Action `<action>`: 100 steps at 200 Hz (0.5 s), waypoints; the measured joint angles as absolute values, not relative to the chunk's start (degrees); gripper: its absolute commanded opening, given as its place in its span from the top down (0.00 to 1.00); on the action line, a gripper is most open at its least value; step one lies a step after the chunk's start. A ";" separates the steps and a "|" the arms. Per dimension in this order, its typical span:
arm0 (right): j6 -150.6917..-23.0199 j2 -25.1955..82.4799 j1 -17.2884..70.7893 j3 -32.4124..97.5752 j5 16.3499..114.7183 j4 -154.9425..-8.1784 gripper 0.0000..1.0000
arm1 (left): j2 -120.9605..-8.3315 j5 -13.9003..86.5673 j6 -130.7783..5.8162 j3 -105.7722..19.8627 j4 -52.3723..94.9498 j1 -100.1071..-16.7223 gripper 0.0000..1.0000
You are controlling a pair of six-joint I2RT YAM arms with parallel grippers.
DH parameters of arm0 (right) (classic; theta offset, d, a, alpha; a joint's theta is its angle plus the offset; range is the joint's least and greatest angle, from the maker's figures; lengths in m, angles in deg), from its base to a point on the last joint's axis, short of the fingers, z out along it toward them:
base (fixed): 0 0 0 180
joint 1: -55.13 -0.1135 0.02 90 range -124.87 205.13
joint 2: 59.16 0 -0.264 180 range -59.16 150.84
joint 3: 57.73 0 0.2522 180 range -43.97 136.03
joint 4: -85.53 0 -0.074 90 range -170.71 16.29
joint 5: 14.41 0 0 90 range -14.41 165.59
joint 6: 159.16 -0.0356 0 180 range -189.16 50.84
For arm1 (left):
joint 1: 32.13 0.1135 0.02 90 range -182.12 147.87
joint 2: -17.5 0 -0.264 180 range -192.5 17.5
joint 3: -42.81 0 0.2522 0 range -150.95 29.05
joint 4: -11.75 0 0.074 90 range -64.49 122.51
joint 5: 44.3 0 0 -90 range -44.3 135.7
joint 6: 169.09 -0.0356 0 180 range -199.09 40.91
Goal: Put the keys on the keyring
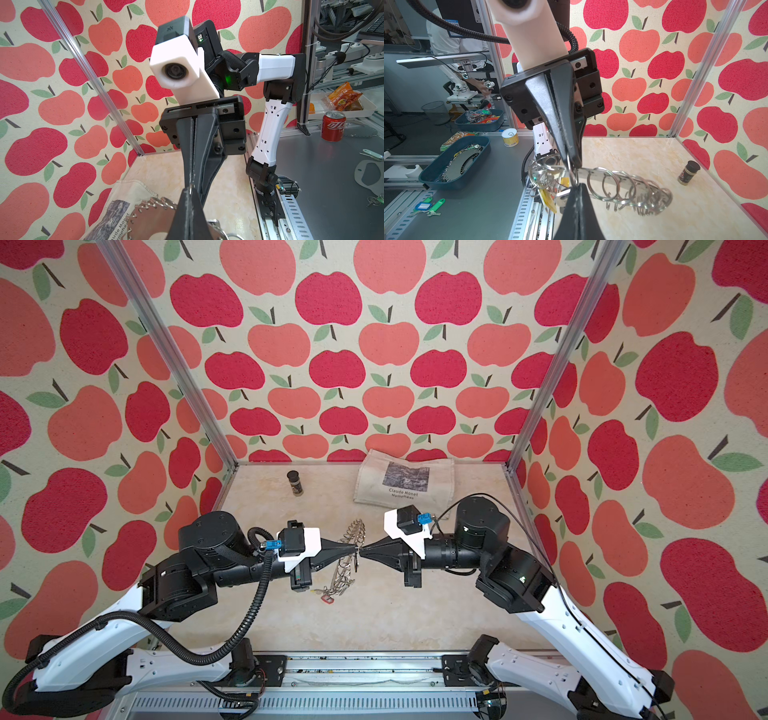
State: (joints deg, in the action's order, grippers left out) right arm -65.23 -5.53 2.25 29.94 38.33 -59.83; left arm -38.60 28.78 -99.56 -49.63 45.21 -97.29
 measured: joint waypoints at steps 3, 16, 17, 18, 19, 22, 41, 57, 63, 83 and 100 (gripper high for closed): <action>-65.23 -5.58 2.25 29.94 38.38 -59.87 0.88 | -38.58 28.78 -99.56 -49.63 45.17 -97.29 1.00; -65.15 -5.66 2.21 29.94 38.57 -59.54 0.79 | -38.58 28.75 -99.53 -49.63 44.51 -97.31 1.00; -65.10 -5.66 2.21 29.94 38.62 -59.52 0.78 | -38.58 28.75 -99.53 -49.63 44.47 -97.31 1.00; -64.97 -5.66 2.19 29.94 38.62 -59.52 0.78 | -38.58 28.75 -99.53 -49.63 44.40 -97.31 1.00; -64.66 -5.66 2.19 29.94 38.66 -59.43 0.77 | -38.58 28.75 -99.53 -49.63 44.32 -97.31 1.00; -64.86 -5.69 2.14 29.94 38.70 -59.19 0.76 | -38.58 28.75 -99.51 -49.63 44.12 -97.31 1.00; -63.81 -6.21 1.88 30.07 39.75 -57.42 0.72 | -38.27 28.78 -99.38 -49.52 42.96 -97.27 1.00; -63.07 -6.93 1.88 30.94 40.93 -55.78 0.71 | -37.99 28.73 -99.36 -49.39 42.35 -97.31 1.00; -62.92 -7.19 1.88 31.29 41.22 -55.50 0.72 | -37.86 28.73 -99.34 -49.26 42.15 -97.31 1.00; -62.35 -8.02 1.88 32.47 41.74 -55.13 0.72 | -37.79 28.73 -99.23 -48.86 41.74 -97.31 1.00; -62.02 -8.44 1.88 33.52 42.09 -55.39 0.74 | -37.75 28.73 -99.16 -48.47 41.56 -97.31 1.00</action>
State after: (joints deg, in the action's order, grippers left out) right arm -62.02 -8.44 1.88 33.52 42.09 -55.39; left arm -37.75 28.73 -99.16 -48.47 41.56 -97.31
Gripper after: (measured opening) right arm 0.277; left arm 0.048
